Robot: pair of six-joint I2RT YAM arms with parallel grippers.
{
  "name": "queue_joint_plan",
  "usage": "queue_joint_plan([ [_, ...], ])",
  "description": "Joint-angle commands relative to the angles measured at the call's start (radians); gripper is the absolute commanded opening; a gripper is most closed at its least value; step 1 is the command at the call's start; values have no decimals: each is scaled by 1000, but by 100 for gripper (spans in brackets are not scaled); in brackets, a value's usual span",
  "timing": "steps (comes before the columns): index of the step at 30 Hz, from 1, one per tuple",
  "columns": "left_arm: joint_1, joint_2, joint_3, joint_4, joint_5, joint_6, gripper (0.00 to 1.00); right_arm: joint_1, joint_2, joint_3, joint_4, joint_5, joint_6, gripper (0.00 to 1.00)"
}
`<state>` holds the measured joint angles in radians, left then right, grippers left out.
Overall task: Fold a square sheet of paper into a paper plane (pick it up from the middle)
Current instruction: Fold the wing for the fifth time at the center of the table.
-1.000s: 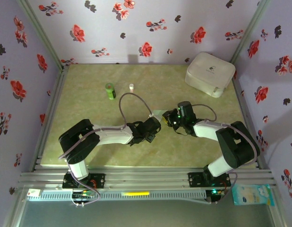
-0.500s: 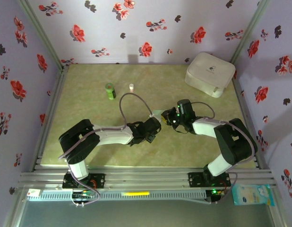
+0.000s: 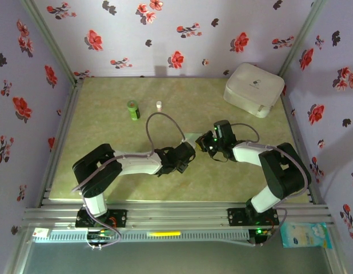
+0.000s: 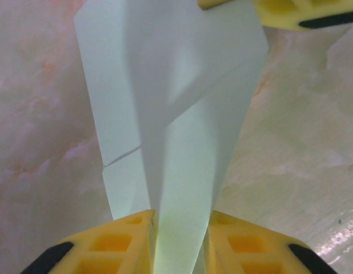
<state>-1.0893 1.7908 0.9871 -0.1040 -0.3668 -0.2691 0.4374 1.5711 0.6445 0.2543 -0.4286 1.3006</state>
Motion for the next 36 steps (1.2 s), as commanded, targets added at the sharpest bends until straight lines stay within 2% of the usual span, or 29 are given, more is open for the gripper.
queue_joint_plan([
  [1,-10,25,32,-33,-53,23,27,-10,-13,32,-15,-25,-18,2],
  [9,-15,30,34,-46,-75,21,27,-11,-18,24,-9,-20,-9,2],
  [20,-17,26,38,-46,-77,17,13,-11,-19,17,-6,-15,-7,3],
  [23,-17,27,39,-48,-77,6,14,-11,-16,16,-5,-16,-8,3],
  [26,-17,17,37,-43,-75,-7,21,-11,-15,15,-3,-18,-9,1],
  [29,-17,3,36,-30,-71,-10,24,-11,-12,12,0,-16,-8,1],
  [36,-17,12,41,-40,-70,-16,20,-11,-9,15,2,-20,-5,1],
])
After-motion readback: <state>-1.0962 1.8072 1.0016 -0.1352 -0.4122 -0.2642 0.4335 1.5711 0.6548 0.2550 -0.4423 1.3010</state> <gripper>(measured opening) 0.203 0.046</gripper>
